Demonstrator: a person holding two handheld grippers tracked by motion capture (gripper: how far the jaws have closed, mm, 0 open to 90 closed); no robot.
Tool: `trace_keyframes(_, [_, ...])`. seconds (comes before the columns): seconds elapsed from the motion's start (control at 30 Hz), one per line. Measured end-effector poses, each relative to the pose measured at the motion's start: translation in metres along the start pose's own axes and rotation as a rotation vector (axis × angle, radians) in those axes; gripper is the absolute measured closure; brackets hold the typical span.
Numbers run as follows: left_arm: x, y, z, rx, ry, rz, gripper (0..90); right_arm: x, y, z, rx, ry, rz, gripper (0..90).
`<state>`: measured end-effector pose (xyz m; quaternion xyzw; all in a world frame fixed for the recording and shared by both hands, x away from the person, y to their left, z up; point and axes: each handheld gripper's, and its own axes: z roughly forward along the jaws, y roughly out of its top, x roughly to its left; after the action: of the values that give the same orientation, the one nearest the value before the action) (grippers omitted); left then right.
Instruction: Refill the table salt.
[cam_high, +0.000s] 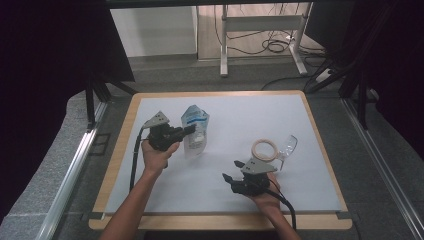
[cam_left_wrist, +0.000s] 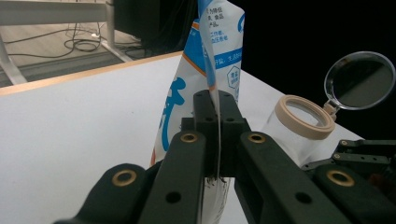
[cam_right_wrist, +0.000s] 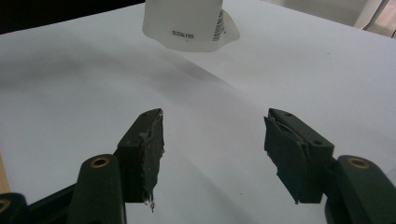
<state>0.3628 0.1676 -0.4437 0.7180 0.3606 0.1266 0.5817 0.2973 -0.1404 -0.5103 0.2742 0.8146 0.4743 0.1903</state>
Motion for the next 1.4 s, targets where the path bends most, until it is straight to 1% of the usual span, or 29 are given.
trace_keyframes(0.2, [-0.006, 0.000, 0.002, 0.007, -0.019, 0.008, 90.0, 0.000, 0.000, 0.001, 0.003, -0.001, -0.001, 38.1])
trace_keyframes(0.23, [-0.007, 0.000, 0.003, 0.012, -0.024, 0.004, 90.0, 0.000, 0.000, 0.002, 0.003, 0.000, -0.001, 38.1])
trace_keyframes(0.37, [-0.010, 0.000, 0.006, 0.022, -0.028, 0.014, 90.0, 0.002, -0.001, 0.004, 0.011, 0.004, -0.004, 37.5])
trace_keyframes(0.73, [-0.017, 0.001, 0.010, 0.025, -0.043, 0.026, 90.0, 0.001, -0.001, 0.006, 0.016, -0.001, -0.001, 37.2])
trace_keyframes(1.03, [-0.023, 0.003, 0.012, 0.032, -0.058, 0.033, 90.0, 0.001, 0.000, 0.006, 0.008, 0.000, -0.007, 36.9])
trace_keyframes(1.1, [-0.025, 0.004, 0.013, 0.033, -0.057, 0.027, 90.0, 0.000, 0.000, 0.006, 0.008, 0.001, -0.007, 36.8])
trace_keyframes(1.3, [-0.030, 0.005, 0.019, 0.046, -0.069, 0.036, 90.0, 0.000, 0.000, 0.009, 0.015, 0.008, -0.008, 36.2])
trace_keyframes(1.4, [-0.032, 0.005, 0.022, 0.048, -0.079, 0.038, 90.0, 0.000, 0.000, 0.009, 0.016, 0.005, -0.010, 35.9])
